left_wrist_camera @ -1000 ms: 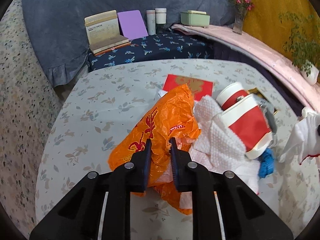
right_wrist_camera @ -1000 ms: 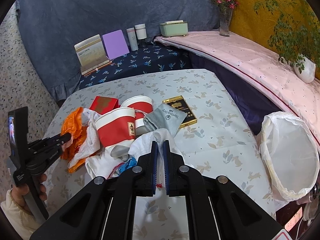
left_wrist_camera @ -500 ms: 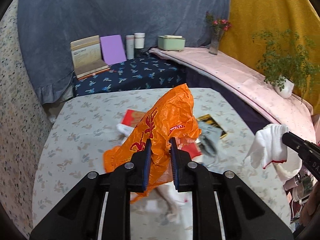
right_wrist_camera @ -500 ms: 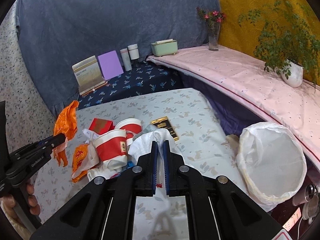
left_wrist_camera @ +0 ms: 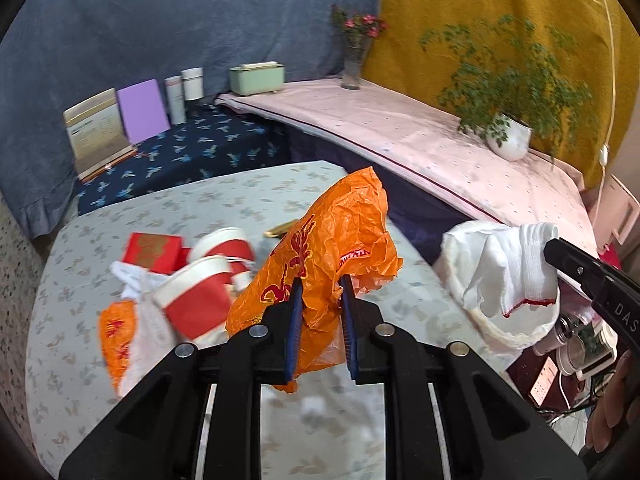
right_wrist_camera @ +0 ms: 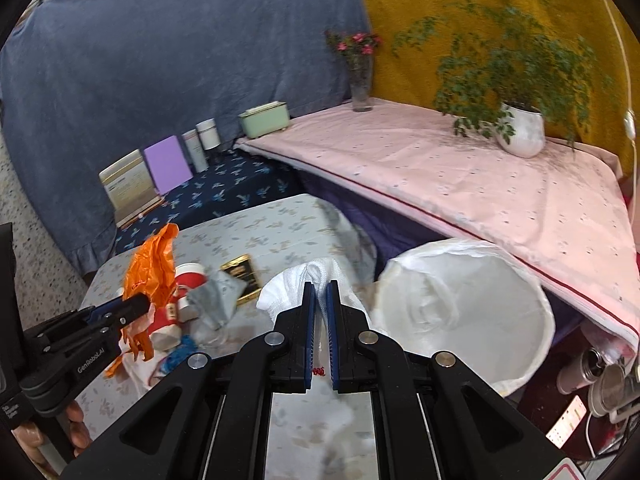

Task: Collect trash
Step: 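Lift the orange bag with the left gripper and carry it toward the white bin, then open the left gripper over the white bin to drop the orange bag, then grasp the white tissue with the left gripper while the right gripper grasps the blue cord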

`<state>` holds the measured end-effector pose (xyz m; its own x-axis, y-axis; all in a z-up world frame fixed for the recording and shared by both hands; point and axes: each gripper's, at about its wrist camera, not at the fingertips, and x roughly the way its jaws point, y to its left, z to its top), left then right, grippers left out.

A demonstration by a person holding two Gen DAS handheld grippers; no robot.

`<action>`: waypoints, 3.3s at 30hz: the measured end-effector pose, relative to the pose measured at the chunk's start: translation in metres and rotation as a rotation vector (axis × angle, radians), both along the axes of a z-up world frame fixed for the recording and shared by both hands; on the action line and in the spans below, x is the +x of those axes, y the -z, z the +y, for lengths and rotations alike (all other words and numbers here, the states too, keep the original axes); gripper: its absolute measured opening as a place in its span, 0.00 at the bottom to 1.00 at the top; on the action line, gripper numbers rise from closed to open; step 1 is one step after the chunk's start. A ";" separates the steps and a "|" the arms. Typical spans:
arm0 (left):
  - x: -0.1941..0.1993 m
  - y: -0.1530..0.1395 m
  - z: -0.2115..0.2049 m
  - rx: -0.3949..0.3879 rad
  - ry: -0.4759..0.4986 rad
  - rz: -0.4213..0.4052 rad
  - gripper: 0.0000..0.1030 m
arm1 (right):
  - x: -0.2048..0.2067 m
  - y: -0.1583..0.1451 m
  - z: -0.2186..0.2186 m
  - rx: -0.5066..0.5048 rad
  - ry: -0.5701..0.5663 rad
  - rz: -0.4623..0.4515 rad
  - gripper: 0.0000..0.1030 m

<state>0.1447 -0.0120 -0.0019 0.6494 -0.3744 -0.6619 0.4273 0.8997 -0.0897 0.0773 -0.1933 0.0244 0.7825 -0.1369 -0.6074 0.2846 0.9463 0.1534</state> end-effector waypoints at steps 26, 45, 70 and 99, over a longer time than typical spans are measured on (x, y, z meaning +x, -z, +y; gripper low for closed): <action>-0.012 0.034 -0.195 -0.008 0.309 0.110 0.36 | -0.031 0.025 -0.143 0.004 0.255 0.026 0.12; -0.014 0.017 -0.152 -0.048 0.213 0.063 0.64 | -0.044 0.004 -0.118 -0.003 0.239 -0.020 0.35; -0.005 0.027 0.063 -0.012 -0.214 0.030 0.84 | 0.003 0.003 0.042 -0.021 -0.069 0.018 0.40; 0.053 0.095 0.134 0.052 -0.294 0.190 0.84 | 0.083 0.096 0.168 0.018 -0.321 0.232 0.40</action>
